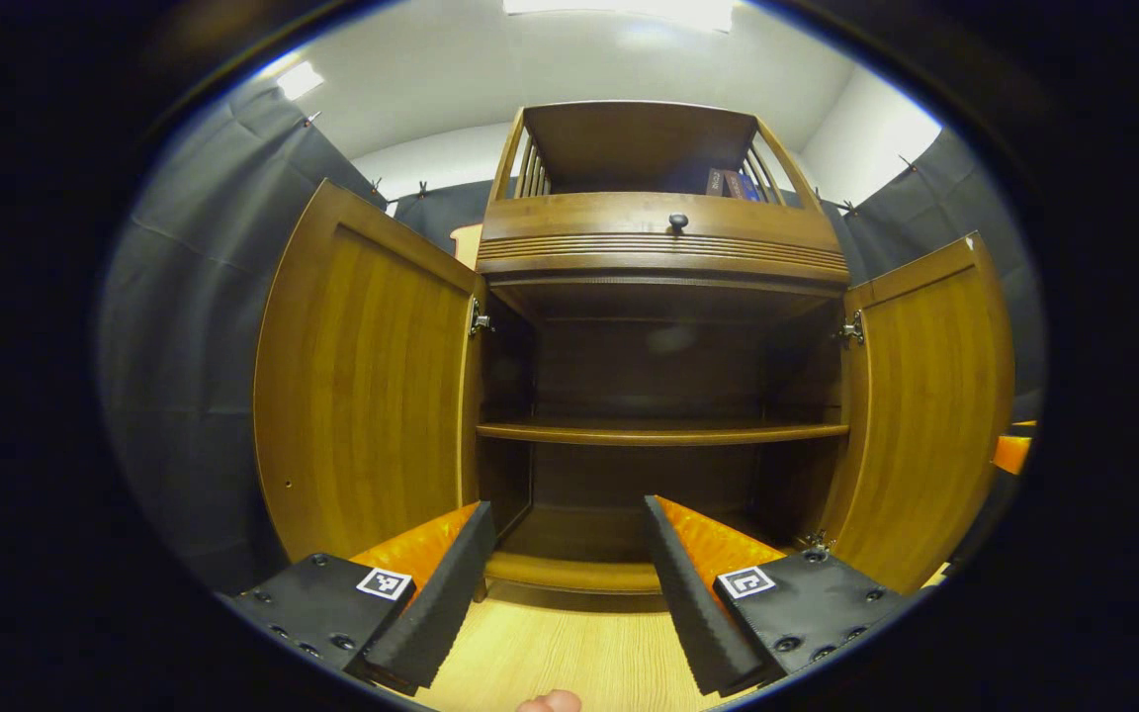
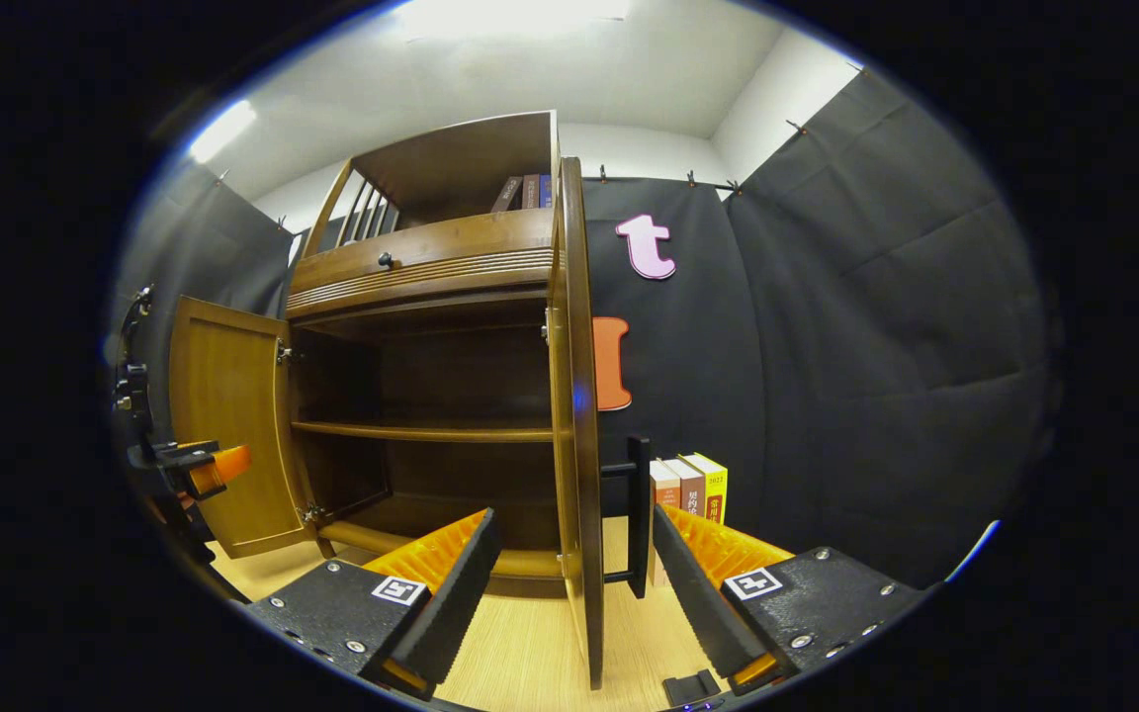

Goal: Open the right door of the double-door shoe cabinet with the right hand, and open the left door with the left hand.

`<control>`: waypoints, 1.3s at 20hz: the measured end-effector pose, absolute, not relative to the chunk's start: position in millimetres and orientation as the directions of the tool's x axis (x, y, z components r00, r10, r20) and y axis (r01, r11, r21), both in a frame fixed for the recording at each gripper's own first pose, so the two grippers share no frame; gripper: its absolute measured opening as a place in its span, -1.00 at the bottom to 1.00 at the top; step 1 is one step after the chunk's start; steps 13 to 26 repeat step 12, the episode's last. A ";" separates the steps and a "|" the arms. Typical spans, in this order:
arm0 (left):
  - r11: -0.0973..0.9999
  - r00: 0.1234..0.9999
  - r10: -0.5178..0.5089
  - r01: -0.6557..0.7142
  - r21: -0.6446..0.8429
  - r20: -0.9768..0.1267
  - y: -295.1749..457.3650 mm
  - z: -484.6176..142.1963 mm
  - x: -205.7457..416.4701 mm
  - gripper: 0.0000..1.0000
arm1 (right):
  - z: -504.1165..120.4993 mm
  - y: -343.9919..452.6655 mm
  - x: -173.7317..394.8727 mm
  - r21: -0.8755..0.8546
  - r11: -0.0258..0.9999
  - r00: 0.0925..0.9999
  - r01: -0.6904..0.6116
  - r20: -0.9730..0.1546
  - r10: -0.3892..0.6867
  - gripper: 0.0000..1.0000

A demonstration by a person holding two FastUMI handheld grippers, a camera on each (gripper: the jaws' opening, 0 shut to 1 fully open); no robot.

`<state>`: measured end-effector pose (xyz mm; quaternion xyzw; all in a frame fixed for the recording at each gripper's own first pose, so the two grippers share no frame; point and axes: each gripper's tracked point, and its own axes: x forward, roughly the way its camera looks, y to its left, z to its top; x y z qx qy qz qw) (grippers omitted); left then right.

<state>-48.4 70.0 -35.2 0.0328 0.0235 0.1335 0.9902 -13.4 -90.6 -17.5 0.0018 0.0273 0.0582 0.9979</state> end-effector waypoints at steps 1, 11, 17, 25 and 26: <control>0.961 0.962 0.270 -0.266 0.073 -0.039 71.1 -35.8 -49.3 0.97 | -18.3 -90.5 -12.6 0.007 0.993 0.992 -0.117 -0.055 0.117 0.97; 0.958 0.959 0.280 -0.277 0.071 -0.035 77.1 -32.9 -43.5 0.86 | -17.6 -94.7 -8.7 -0.001 0.995 0.994 -0.102 -0.050 0.102 0.97; 0.959 0.960 0.278 -0.275 0.073 -0.034 77.1 -32.2 -41.7 0.86 | -17.1 -95.4 -7.9 -0.002 0.995 0.994 -0.099 -0.048 0.099 0.97; 0.959 0.960 0.278 -0.275 0.073 -0.034 77.1 -32.2 -41.7 0.86 | -17.1 -95.4 -7.9 -0.002 0.995 0.994 -0.099 -0.048 0.099 0.97; 0.959 0.960 0.278 -0.275 0.073 -0.034 77.1 -32.2 -41.7 0.86 | -17.1 -95.4 -7.9 -0.002 0.995 0.994 -0.099 -0.048 0.099 0.97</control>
